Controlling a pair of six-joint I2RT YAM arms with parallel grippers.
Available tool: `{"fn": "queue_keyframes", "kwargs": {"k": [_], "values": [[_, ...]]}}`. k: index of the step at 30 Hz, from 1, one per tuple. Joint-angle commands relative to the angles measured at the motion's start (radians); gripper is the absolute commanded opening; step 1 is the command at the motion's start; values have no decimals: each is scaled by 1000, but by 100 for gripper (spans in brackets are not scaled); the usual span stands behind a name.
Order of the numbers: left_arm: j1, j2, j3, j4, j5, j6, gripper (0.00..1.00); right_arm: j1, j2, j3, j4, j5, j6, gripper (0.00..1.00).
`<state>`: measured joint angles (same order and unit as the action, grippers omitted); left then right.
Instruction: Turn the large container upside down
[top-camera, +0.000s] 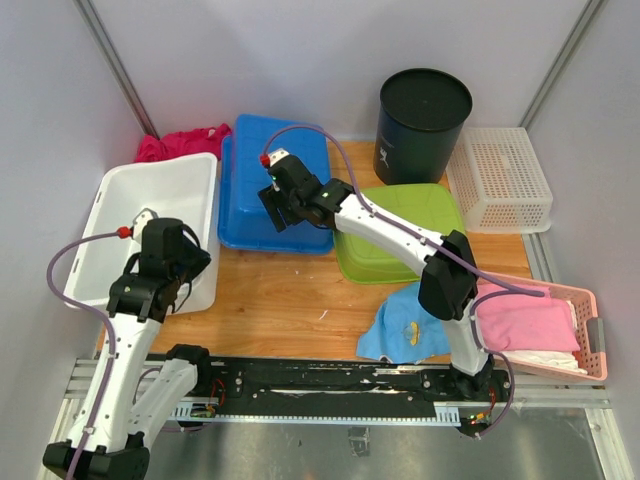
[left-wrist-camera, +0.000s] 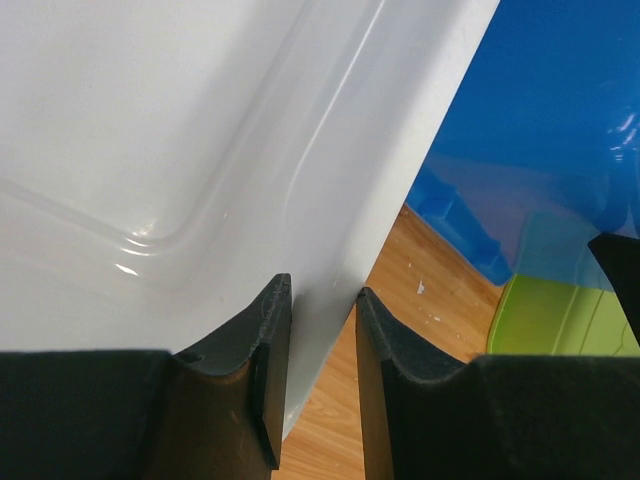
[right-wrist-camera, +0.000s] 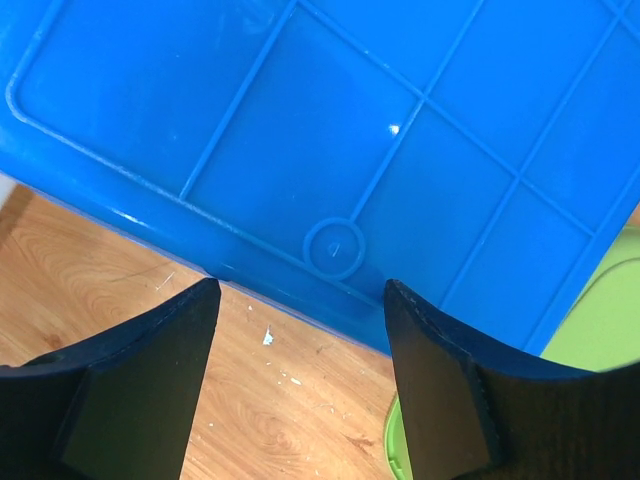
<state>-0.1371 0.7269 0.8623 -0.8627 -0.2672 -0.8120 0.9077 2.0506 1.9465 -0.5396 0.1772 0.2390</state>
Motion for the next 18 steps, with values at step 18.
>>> {"fn": "queue_keyframes", "kwargs": {"k": [18], "values": [[7, 113, 267, 21, -76, 281, 13, -33, -245, -189, -19, -197, -5, 68]]}}
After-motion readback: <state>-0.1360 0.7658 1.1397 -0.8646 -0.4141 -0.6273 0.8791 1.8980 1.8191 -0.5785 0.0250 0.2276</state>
